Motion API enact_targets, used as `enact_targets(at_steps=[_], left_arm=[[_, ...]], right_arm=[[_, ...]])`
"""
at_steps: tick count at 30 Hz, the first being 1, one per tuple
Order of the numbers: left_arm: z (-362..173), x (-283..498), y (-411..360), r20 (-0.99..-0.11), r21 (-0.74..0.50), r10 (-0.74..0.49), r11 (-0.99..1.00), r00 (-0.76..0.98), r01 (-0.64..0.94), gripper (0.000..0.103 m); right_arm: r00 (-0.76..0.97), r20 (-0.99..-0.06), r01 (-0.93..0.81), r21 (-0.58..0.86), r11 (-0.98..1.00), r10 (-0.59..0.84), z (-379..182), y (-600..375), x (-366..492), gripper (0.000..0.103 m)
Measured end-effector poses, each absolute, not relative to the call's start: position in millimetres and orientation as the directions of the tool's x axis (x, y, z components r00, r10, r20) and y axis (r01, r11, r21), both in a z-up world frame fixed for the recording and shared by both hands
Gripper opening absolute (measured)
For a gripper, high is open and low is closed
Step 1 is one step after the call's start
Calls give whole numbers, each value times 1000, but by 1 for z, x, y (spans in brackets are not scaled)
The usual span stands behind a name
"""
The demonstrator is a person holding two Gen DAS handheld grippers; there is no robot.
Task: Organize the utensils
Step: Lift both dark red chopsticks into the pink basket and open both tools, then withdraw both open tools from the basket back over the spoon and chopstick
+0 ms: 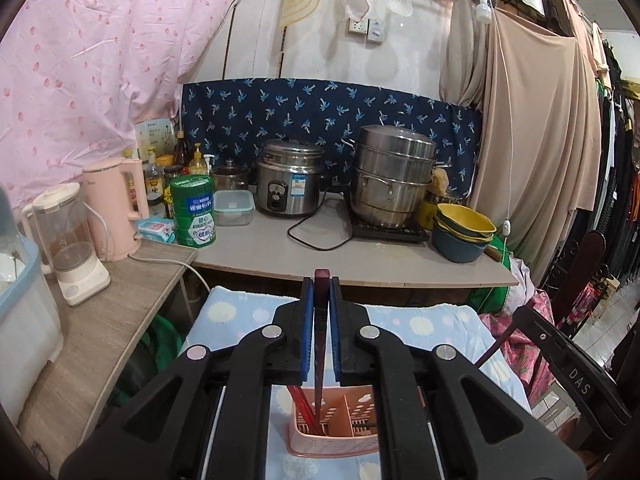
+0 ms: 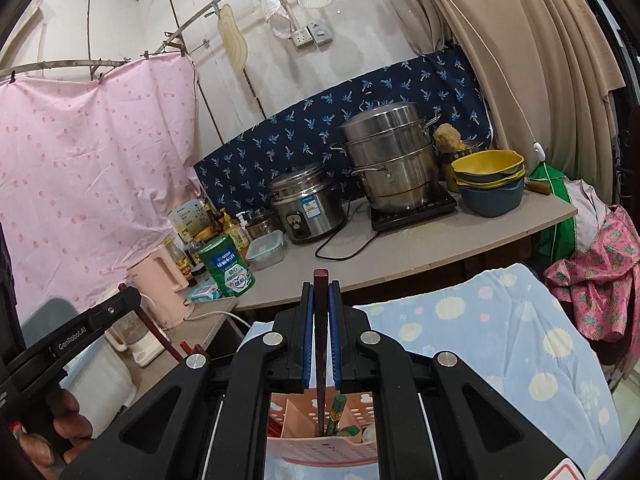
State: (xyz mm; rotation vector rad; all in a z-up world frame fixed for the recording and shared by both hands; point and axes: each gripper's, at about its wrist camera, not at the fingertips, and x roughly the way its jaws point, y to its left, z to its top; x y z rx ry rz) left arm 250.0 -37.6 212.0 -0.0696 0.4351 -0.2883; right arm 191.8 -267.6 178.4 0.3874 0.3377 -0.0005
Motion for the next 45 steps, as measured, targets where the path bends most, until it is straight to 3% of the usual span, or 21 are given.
enact_targets(at_steps=[1, 3, 4, 5, 10, 24, 27, 45], left_arm=[[210, 250, -38, -409, -130, -288, 958, 866, 257, 10], [206, 249, -37, -415, -137, -289, 957, 863, 255, 23], [205, 248, -36, -413, -138, -286, 958, 865, 250, 34], [204, 247, -35, -410, -137, -279, 960, 868, 244, 39], [202, 240, -35, -411, -130, -265, 964, 872, 231, 50], [191, 214, -31, -437, -106, -252, 968, 863, 229, 52], [185, 206, -29, -443, -97, -241, 971, 863, 221, 58], [145, 160, -24, -512, -66, -223, 973, 829, 221, 58]], right_arm=[[943, -327, 66, 374, 925, 65, 177, -268, 192, 9], [944, -326, 77, 382, 921, 56, 176, -269, 190, 16], [944, -325, 81, 386, 919, 54, 175, -269, 189, 24], [945, -322, 80, 391, 917, 55, 175, -270, 187, 29], [946, -321, 80, 380, 922, 50, 175, -270, 179, 30], [944, -323, 55, 364, 930, 70, 172, -256, 151, 30], [941, -330, 54, 350, 935, 69, 167, -250, 139, 30], [901, -425, 47, 294, 955, 86, 118, -219, 84, 30]])
